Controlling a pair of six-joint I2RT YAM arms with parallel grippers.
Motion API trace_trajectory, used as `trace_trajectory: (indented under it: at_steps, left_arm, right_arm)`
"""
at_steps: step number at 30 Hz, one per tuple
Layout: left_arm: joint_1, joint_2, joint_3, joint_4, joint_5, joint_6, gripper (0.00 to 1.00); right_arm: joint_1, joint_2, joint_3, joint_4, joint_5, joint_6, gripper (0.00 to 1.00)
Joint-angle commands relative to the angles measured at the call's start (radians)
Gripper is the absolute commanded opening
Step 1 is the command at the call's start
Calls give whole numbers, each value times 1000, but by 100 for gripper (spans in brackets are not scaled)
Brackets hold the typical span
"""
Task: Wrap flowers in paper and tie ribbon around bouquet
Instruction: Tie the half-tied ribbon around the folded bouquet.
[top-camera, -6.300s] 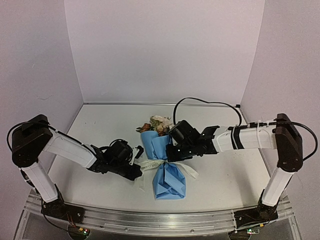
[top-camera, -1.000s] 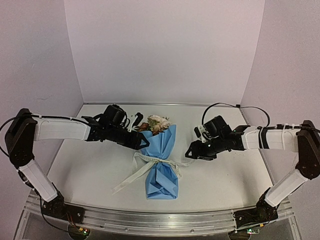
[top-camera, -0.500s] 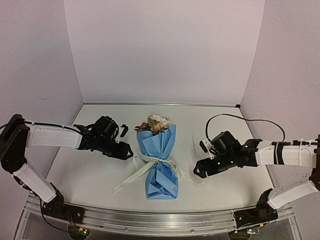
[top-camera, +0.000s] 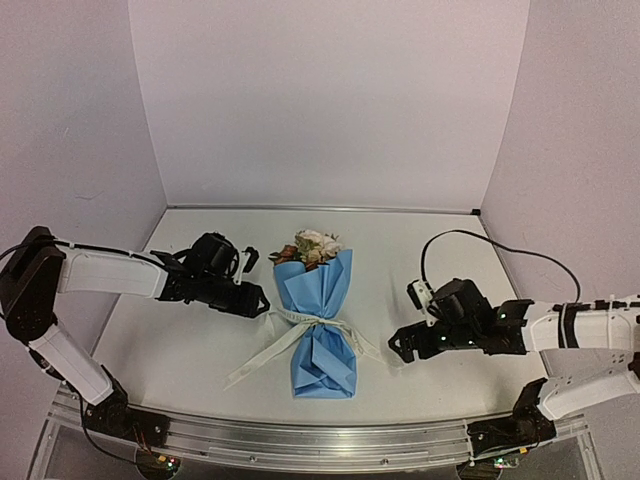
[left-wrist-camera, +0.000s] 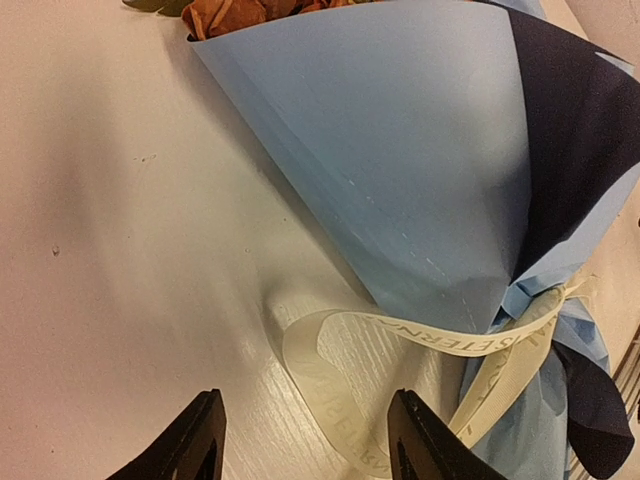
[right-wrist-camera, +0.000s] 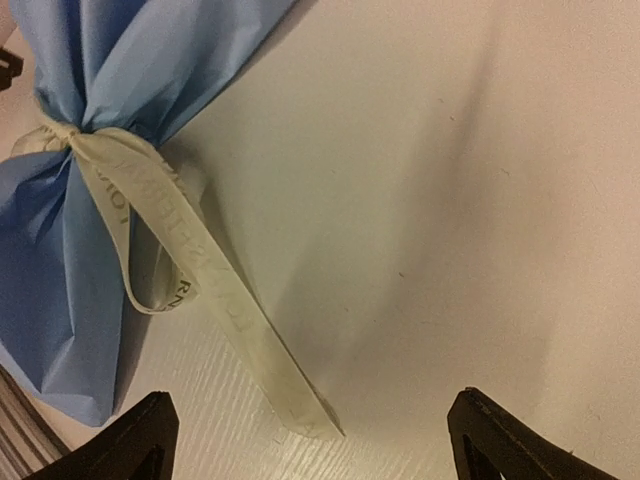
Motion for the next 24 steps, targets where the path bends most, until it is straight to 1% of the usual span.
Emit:
trace_trajectory:
  at_steps: [1,5,8,11,16,20,24]
  left_arm:
    - [0,24,-8,57,4,18,57]
    - [-1,35,-6,60,1,12,55]
    - [-1,28,-15,62,-17,4,54]
    - [-1,26,-20,63,-27,3,54]
    - [-1,35,-23,67,-28,0,53]
    - [0,43,-27,74,-19,-1,53]
    - [0,46,-35,80,-9,-2,53]
  right_arm:
    - [122,114,-36,272,33,-218,91]
    - [144,244,-65,487,-9,-340,81]
    - [169,355,-82,664,-22,-454,79]
    - [188,432,-74,755,-34,-529,79]
    - [227,480,-44,780,-7,-616,76]
    - [244,492,-35,796,74,-677,71]
    - [249,482,-40,819,117,-706,70]
